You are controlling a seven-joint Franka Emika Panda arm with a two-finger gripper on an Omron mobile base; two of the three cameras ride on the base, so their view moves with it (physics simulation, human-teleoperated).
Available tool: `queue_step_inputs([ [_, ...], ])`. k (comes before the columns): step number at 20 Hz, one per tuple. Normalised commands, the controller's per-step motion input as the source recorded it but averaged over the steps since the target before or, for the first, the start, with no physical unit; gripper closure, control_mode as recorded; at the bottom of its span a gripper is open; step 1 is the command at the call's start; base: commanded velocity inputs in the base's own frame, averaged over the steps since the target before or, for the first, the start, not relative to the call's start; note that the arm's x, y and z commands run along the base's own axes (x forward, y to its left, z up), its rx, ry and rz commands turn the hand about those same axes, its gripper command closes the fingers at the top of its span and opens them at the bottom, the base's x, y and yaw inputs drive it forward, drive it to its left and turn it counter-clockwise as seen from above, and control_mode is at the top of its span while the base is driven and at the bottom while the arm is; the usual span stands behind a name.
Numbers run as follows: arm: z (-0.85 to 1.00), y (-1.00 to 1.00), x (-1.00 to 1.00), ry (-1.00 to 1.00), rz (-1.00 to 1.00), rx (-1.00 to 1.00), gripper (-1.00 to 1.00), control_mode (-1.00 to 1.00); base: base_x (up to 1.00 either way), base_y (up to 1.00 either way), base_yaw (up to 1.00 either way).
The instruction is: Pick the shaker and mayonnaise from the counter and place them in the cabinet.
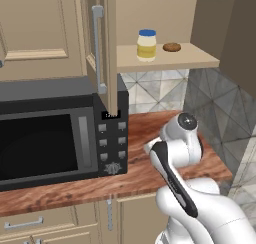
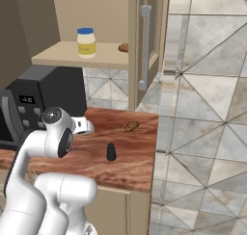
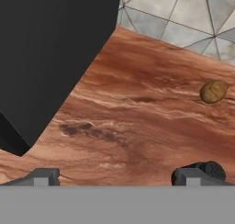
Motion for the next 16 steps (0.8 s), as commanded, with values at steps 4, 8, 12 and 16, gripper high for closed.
queue_step_inputs([
  [4, -0.44, 0.00, 0.00, 0.13, -0.06, 0.00, -1.00, -1.00, 0.00, 0.00, 0.00],
  [8, -0.37, -0.06, 0.00, 0.12, -0.04, 0.00, -1.00, -1.00, 0.00, 0.00, 0.00],
  [12, -0.17, -0.25, 0.00, 0.03, 0.00, 0.00, -1.00, -1.00, 0.00, 0.00, 0.00],
  [16, 0.00, -0.37, 0.00, 0.00, 0.00, -0.01, -1.00, -1.00, 0.00, 0.00, 0.00],
])
